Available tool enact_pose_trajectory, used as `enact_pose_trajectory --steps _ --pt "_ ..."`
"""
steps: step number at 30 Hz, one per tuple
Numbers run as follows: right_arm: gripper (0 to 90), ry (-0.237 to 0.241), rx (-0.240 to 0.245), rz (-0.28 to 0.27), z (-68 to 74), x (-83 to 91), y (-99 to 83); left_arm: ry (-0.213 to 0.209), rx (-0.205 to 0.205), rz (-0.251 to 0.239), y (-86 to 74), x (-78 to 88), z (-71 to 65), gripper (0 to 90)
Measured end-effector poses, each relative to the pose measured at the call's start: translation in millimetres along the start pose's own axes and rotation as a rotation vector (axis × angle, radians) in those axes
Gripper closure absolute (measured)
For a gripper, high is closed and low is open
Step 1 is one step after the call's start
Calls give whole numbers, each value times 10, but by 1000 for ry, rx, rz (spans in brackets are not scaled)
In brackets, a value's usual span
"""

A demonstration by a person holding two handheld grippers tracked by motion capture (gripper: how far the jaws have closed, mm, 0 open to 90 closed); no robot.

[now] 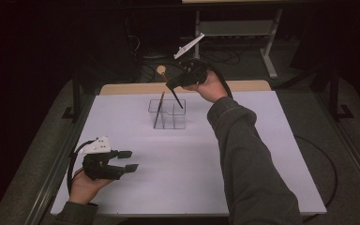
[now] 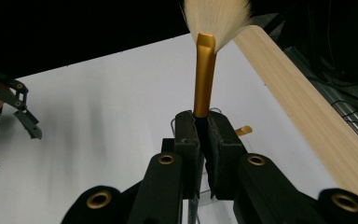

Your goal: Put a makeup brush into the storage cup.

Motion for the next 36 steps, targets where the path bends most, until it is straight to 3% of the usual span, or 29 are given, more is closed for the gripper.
enact_pose_trajectory --steps 22,36 --pt "831 3 -1 13 -36 -414 163 -11 6 4 -15 -31 -5 404" --pt "830 -3 -30 18 -62 -519 144 -10 7 4 -25 -7 5 403"
Point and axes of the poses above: each handheld gripper's, and its own axes: x roughly backward along the jaws, y roughly out of its top, z roughly to its left, the point moved 9 cm from there along -x, roughly forward along the jaws, and after that the axes turned 10 degrees about -y, right-handed, at the moved point
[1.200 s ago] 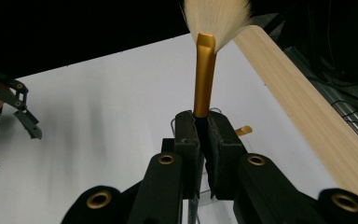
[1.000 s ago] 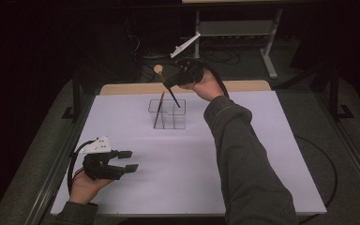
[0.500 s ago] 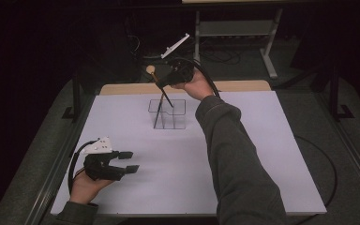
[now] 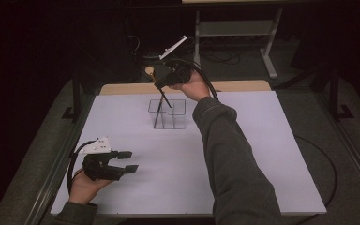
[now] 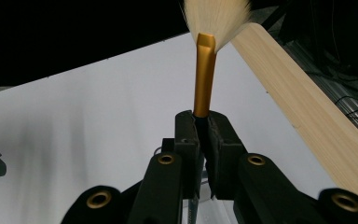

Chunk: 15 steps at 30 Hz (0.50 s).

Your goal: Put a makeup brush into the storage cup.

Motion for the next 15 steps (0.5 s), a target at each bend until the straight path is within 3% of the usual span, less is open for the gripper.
enact_pose_trajectory --steps 15 --pt "830 -9 -14 -1 -28 -61 -45 -1 -8 -1 -2 8 7 403"
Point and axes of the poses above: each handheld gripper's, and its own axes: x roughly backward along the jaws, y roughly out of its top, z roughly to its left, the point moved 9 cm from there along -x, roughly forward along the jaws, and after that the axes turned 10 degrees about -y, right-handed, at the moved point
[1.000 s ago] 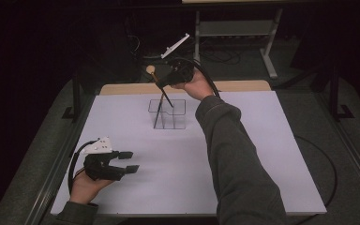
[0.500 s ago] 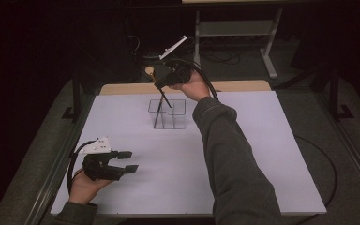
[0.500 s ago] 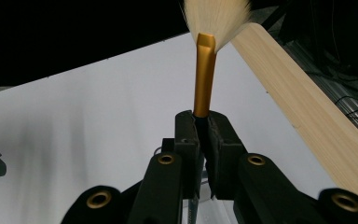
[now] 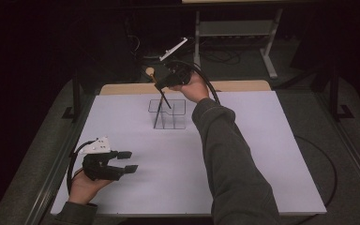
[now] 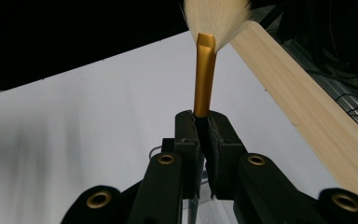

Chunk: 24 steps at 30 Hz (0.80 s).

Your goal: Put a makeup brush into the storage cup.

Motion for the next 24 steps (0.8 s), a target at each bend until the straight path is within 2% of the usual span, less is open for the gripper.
enact_pose_trajectory --steps 5,11,12,17,24 --pt "830 0 -16 2 7 -9 -12 -2 1 3 -6 -4 1 403" --pt "830 -6 -7 -8 -20 -35 -32 -1 7 0 -8 3 3 403" --pt "830 -2 -26 0 -10 -29 -43 -1 7 -1 -8 3 3 403" --pt "830 -6 -27 -4 -28 -35 -68 -2 13 -2 -10 -2 2 403" --pt "829 -8 -43 -2 -24 -61 -104 -1 0 9 -20 -1 11 403"
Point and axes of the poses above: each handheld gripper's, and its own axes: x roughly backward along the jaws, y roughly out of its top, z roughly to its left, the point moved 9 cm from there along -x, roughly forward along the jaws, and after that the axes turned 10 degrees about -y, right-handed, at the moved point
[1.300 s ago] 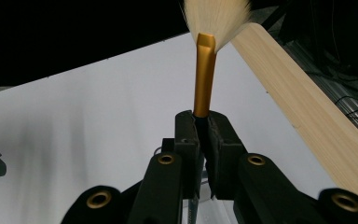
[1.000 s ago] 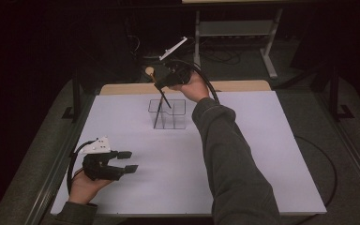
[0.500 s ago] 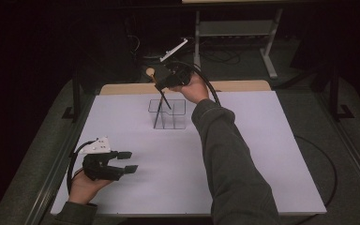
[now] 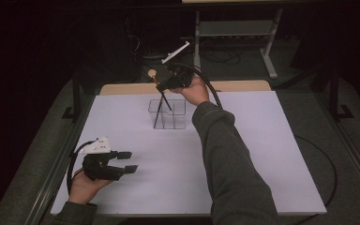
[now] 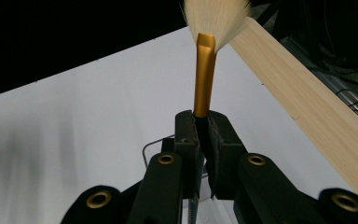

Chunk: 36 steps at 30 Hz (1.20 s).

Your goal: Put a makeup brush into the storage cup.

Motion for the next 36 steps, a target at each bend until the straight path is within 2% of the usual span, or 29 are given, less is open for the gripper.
enact_pose_trajectory --steps 36 --pt "828 -1 -37 -15 29 -85 -182 -8 13 8 -21 -34 -5 403"
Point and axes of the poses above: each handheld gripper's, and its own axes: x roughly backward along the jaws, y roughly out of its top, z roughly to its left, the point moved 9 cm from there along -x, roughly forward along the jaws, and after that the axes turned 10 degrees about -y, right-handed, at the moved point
